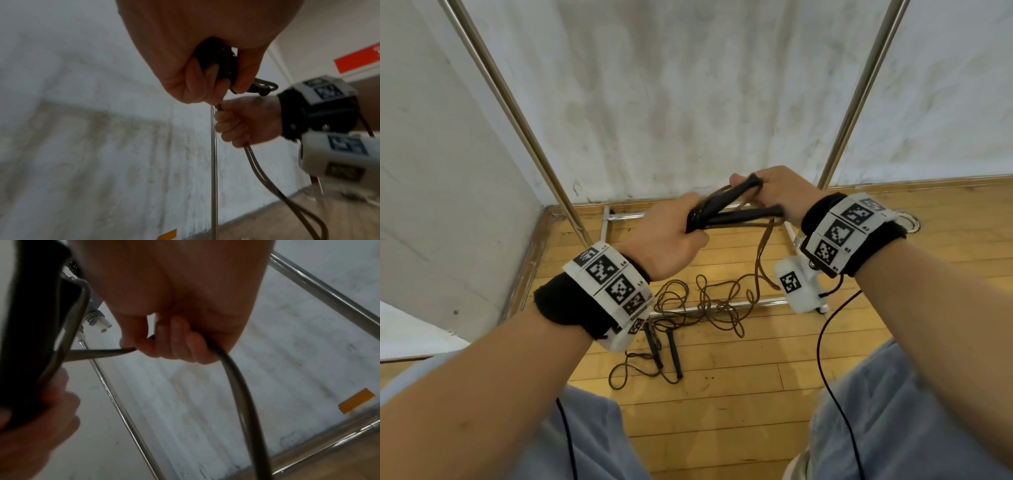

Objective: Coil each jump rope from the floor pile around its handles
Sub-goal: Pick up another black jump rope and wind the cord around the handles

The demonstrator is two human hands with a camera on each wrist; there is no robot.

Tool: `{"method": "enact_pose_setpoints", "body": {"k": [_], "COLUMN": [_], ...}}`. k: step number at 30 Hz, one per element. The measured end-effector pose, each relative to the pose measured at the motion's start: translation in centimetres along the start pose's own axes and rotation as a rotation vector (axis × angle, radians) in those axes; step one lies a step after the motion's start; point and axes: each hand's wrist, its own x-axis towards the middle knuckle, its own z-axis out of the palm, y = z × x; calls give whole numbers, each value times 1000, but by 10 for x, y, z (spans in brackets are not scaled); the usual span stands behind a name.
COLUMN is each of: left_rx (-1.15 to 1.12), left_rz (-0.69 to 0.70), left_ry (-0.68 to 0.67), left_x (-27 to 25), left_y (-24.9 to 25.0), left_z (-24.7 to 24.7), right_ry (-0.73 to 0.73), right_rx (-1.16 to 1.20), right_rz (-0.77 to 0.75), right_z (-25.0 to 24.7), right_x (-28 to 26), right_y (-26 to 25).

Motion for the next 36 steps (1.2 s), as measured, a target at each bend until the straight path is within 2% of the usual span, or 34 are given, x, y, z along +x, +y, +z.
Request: {"method": "enact_pose_setpoints", "body": {"k": [3,8,11,16,19,23,27,32,36], "left_rx": [-162,-360,-303,-123,-29,151,238,194,48], "left_rz": [-59,-153,-199,-208,-198,-195,-234,-278,-271], "left_ry": [110,260,294,358,391,360,260,204,260], "left_x": [4,13,17,18,17,18,21,21,19], "left_y": [6,-3,-13,-26,-30,-35,-43,-47,-47], "left_z": [-3,-10,-10,-8,-7,-4,-2,2,5], "right_ry": [-66,-178,-211,-201,-127,25,-13,-30,-24], "right_rx": [73,35,54,-55,-110,-135,-214,-292,-244], "right_rz": [-14,127,136,2,-47,-117,-120,-164,-132], "right_z": [16,56,65,72,71,62,62,61,56], "right_x": [-4,-14,-21,-29,-29,-27,-30,-34,-34], "right_y": [-1,-9,-16,-28,-26,-18,-11,-13,-10]}}
